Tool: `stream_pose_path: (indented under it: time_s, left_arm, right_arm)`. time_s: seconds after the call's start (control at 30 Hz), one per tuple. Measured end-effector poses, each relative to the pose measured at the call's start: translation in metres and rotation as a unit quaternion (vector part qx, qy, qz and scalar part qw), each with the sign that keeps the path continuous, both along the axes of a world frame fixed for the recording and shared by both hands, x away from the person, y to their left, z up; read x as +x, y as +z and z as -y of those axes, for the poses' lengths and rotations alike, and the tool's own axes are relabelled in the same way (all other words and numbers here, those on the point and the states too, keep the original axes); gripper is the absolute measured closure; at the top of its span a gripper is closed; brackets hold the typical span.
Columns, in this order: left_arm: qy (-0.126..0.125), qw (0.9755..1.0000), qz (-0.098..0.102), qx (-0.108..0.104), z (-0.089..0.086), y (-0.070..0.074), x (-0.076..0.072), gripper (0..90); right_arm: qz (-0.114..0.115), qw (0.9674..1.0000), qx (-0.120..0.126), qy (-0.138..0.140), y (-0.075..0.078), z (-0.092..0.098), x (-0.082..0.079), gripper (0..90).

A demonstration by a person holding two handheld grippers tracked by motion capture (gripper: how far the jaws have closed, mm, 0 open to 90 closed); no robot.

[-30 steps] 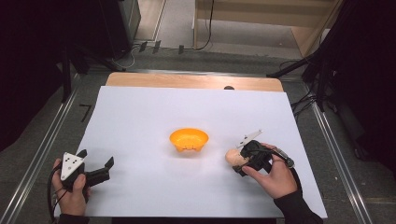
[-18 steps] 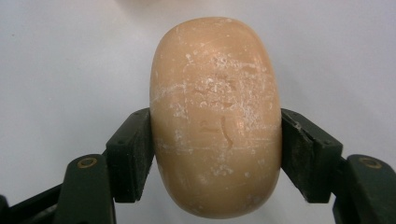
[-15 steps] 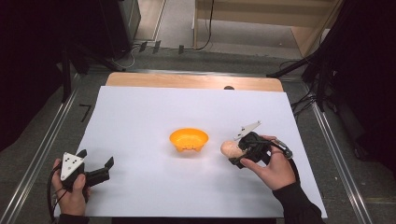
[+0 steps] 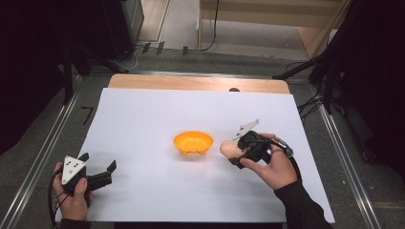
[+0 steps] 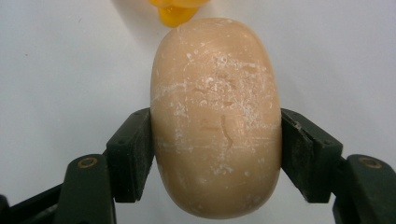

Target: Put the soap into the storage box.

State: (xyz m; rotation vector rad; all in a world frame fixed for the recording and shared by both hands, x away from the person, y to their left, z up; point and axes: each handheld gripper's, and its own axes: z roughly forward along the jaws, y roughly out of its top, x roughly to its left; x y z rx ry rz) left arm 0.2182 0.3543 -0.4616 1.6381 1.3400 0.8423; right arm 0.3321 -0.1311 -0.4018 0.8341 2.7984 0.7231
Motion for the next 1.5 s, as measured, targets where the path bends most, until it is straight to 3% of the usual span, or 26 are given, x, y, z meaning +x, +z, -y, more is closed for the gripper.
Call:
stream_pose_path:
  time_s: [0.4,0.63,0.8,0.93,1.23,1.5]
  left_arm:
    - [0.000,1.0000,-0.001,-0.003,0.000,0.000,0.000,1.2]
    - [0.000,1.0000,0.000,-0.003,-0.001,0.000,0.000,1.1]
    - [0.000,1.0000,0.000,-0.003,-0.001,0.000,0.000,1.1]
    - [0.000,1.0000,-0.001,-0.003,-0.001,0.000,0.000,0.7]
    - [0.000,1.0000,0.000,-0.002,-0.001,0.000,0.000,0.7]
    - [0.000,1.0000,0.000,-0.002,0.000,0.000,0.000,0.7]
  right_arm:
    - [0.022,0.9989,0.008,0.041,0.009,-0.007,0.010,32.9]
    - [0.036,0.9960,0.010,0.081,0.010,-0.010,0.016,32.9]
    - [0.049,0.9940,0.003,0.097,0.012,-0.015,0.018,32.9]
    - [0.058,0.9922,0.012,0.109,0.014,-0.019,0.021,32.9]
    - [0.058,0.9870,0.022,0.148,0.018,-0.030,0.028,33.0]
    - [0.058,0.9847,0.029,0.162,0.022,-0.039,0.037,32.9]
